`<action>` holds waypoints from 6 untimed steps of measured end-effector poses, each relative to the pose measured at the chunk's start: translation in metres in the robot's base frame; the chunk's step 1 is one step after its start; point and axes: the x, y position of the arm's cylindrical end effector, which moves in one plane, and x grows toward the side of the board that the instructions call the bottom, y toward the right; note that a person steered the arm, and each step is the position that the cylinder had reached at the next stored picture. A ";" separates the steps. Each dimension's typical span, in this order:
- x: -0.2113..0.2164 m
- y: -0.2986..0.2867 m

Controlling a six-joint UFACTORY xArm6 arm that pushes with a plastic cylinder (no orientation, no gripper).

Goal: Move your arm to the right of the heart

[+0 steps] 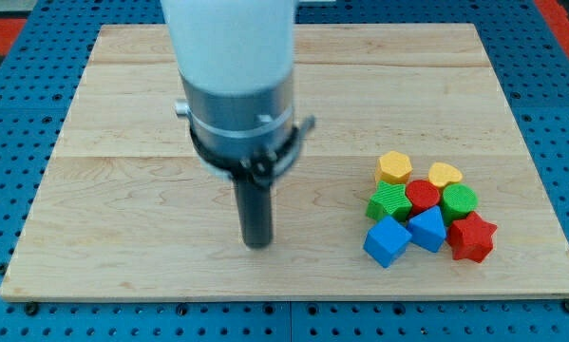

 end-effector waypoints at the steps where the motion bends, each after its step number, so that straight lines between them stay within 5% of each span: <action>1: 0.041 0.055; 3: 0.038 0.275; 4: 0.020 0.333; 6: -0.065 0.296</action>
